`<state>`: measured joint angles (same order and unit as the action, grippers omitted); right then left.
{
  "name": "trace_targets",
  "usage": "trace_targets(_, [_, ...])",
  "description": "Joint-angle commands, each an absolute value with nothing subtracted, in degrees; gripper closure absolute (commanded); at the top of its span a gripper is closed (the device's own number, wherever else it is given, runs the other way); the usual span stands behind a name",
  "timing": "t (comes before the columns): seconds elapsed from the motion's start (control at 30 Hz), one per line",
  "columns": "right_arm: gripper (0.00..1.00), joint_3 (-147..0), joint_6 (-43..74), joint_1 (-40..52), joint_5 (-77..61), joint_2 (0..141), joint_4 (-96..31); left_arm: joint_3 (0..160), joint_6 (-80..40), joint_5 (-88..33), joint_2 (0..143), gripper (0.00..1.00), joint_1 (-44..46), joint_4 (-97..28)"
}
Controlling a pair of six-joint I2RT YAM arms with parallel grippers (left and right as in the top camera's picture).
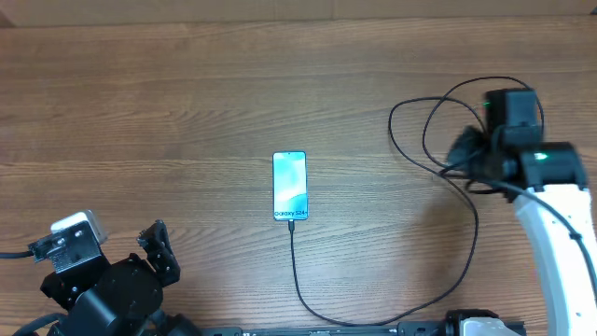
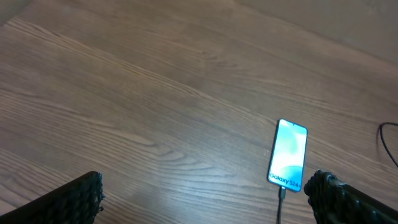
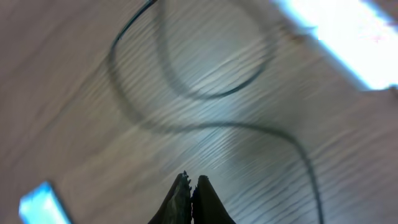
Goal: Plug charger to phone and switch on socket
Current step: 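Move the right gripper to the white power strip and press its switch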
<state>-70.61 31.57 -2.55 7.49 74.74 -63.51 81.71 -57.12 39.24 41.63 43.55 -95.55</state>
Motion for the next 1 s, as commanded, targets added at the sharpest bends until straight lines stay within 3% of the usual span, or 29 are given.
trace_targets(0.0, [0.96, -71.64, 34.74, -10.48, 11.09, 74.61, -63.79, 81.41, -58.72, 41.39, 41.67, 0.0, 44.12, -95.61])
trace_targets(0.17, [0.96, -71.66, 33.95, -20.16, 8.14, 74.7, -63.77, 81.41, -58.74, 42.17, 41.67, 0.0, 44.12, -95.44])
trace_targets(0.5, [0.96, -71.64, 32.82, -21.15, 9.67, 76.44, -56.8, 81.41, -58.72, 42.39, 41.67, 0.0, 44.12, -95.29])
trace_targets(0.97, [0.96, -71.66, 33.06, -27.22, 14.13, 98.61, -46.13, 81.41, -58.72, 40.64, 41.67, 0.0, 44.12, -95.79])
